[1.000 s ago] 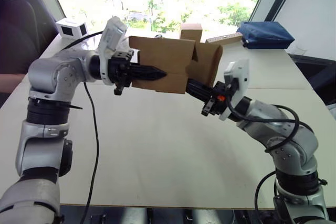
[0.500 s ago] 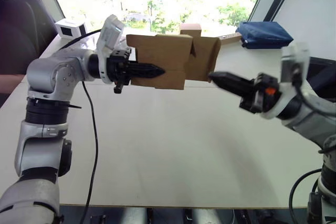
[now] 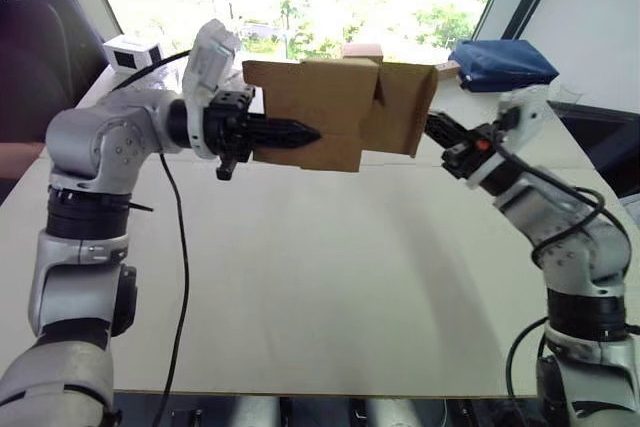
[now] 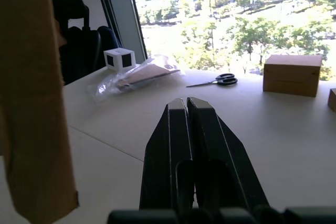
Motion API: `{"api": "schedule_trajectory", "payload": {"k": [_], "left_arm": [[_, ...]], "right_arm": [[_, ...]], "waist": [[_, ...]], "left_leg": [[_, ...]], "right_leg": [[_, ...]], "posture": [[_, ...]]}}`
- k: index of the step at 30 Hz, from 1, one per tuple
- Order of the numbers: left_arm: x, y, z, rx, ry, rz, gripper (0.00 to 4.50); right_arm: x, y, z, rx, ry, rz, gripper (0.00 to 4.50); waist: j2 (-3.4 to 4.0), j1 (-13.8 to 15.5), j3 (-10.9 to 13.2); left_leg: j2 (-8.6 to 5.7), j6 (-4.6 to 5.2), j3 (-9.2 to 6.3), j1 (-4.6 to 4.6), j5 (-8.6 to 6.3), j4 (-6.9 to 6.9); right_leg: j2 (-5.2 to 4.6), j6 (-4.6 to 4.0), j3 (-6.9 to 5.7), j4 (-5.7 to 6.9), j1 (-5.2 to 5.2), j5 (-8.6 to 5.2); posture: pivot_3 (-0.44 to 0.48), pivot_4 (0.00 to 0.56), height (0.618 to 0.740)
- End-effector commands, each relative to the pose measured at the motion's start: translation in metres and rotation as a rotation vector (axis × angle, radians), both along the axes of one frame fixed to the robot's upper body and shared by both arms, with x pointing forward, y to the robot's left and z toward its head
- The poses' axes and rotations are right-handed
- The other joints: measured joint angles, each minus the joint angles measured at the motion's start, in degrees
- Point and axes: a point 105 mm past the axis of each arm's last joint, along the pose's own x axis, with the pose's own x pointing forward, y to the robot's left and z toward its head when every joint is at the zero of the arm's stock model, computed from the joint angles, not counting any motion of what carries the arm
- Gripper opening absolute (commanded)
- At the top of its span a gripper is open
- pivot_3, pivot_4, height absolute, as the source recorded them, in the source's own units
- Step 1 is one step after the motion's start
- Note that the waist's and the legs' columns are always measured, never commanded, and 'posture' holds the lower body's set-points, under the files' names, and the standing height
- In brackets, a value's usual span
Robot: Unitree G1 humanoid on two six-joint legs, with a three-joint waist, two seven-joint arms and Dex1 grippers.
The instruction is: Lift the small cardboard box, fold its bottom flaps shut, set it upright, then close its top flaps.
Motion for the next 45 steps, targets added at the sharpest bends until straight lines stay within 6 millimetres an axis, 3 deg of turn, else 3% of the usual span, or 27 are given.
{"api": "schedule_trajectory", "payload": {"k": [1, 4, 15, 18, 23, 45], "left_arm": [[0.0, 0.005, 0.015, -0.026, -0.052, 0.018, 0.0], [0.0, 0.005, 0.016, -0.027, -0.053, 0.013, 0.0], [0.0, 0.005, 0.017, -0.041, -0.047, -0.005, 0.0], [-0.001, 0.005, 0.017, -0.039, -0.045, -0.01, 0.0], [-0.001, 0.005, 0.018, -0.037, -0.045, -0.011, 0.0], [0.002, 0.006, 0.019, -0.034, -0.038, 0.002, 0.0]], "right_arm": [[-0.026, 0.019, 0.027, 0.076, -0.097, 0.138, 0.08], [-0.038, 0.026, 0.028, 0.109, -0.089, 0.193, 0.08], [-0.042, 0.029, 0.023, 0.34, -0.017, 0.25, 0.08], [-0.044, 0.032, 0.023, 0.382, -0.005, 0.284, 0.82], [-0.047, 0.034, 0.025, 0.456, 0.004, 0.319, 2.77], [-0.056, 0.045, 0.023, 0.499, 0.031, 0.377, 2.77]], "waist": [[0.01, 0.1, 0.0], [0.0, 0.1, 0.0], [0.01, -0.1, 0.0], [0.01, 0.0, 0.0], [0.01, 0.0, 0.0], [0.02, 0.0, 0.0]], "left_leg": [[0.0, 0.0, -0.01, 0.0, 0.0, 0.0], [-0.01, 0.0, 0.0, -0.01, 0.0, 0.0], [-0.01, 0.0, 0.01, 0.0, 0.0, 0.0], [-0.01, 0.0, 0.01, 0.0, 0.0, 0.0], [-0.01, 0.0, 0.01, 0.0, 0.0, 0.0], [-0.01, 0.0, 0.01, 0.0, 0.0, 0.0]], "right_leg": [[0.0, 0.0, -0.01, -0.01, 0.0, 0.0], [-0.05, 0.0, -0.01, -0.01, 0.01, 0.0], [-0.03, 0.03, -0.01, 0.0, 0.01, 0.02], [-0.03, 0.03, -0.01, 0.0, 0.01, 0.02], [-0.03, 0.03, -0.01, 0.01, 0.01, 0.02], [-0.04, 0.03, 0.0, 0.01, 0.01, 0.02]], "posture": [[0.0, 0.15, 0.74], [0.0, 0.15, 0.74], [0.0, 0.15, 0.74], [0.0, 0.15, 0.74], [0.0, 0.15, 0.74], [0.0, 0.15, 0.74]]}}
